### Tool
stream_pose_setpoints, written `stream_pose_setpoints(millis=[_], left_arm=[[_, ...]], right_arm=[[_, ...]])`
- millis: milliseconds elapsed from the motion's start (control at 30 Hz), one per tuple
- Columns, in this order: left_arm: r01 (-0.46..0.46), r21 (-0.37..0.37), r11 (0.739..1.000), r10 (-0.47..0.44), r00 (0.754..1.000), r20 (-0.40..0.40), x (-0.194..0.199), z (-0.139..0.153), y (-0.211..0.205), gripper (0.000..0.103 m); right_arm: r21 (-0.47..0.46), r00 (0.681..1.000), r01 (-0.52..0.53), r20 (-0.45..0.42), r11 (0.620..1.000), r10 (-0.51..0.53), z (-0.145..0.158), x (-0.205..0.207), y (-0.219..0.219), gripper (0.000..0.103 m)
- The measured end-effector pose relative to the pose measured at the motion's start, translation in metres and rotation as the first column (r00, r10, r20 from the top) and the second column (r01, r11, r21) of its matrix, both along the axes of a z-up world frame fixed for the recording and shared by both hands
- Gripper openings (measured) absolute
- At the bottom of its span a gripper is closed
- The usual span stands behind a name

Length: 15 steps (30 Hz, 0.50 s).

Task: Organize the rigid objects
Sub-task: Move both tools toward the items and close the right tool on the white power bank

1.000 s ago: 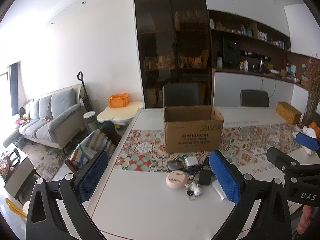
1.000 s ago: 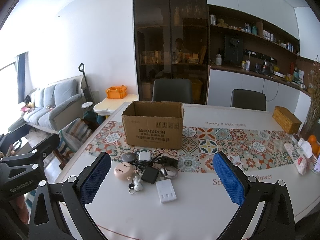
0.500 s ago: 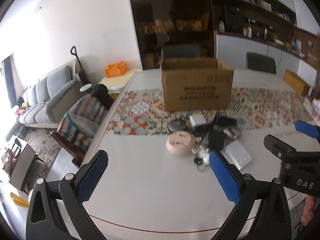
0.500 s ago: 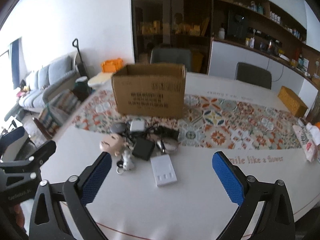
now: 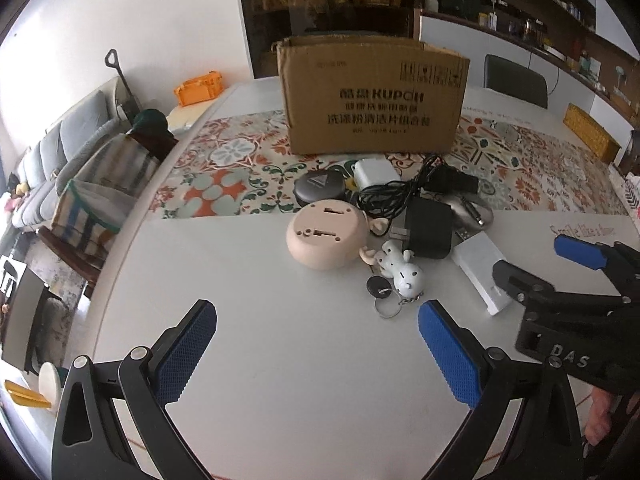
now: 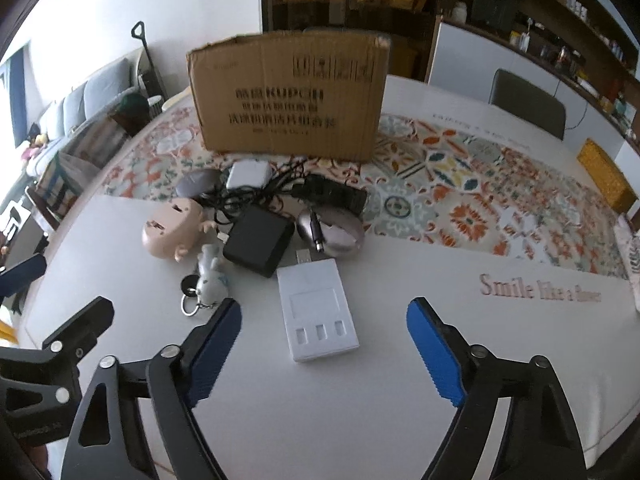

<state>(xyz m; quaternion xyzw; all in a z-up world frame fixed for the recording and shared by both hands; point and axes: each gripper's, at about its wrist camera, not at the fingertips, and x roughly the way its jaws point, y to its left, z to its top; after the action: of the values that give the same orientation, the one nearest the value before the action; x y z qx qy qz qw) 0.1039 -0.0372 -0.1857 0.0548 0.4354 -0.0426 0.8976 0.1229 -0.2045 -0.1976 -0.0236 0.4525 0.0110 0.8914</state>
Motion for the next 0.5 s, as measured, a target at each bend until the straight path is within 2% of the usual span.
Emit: stream_pose_setpoints(millis=[300, 500], left_arm=[[0.036, -0.009, 0.999, -0.036, 0.998, -0.045, 0.012, -0.023, -0.013, 0.103], [0.053, 0.001, 0.999, -0.053, 0.998, -0.039, 0.015, -0.031, -0.02, 0.103]], right_arm=[[-0.014, 0.999, -0.021, -0.047, 1.0, 0.02, -0.032, 0.023, -0.004, 0.074], [-0.016, 0.997, -0.047, -0.056, 0.999, 0.046, -0.044, 0.031, -0.003, 0.069]])
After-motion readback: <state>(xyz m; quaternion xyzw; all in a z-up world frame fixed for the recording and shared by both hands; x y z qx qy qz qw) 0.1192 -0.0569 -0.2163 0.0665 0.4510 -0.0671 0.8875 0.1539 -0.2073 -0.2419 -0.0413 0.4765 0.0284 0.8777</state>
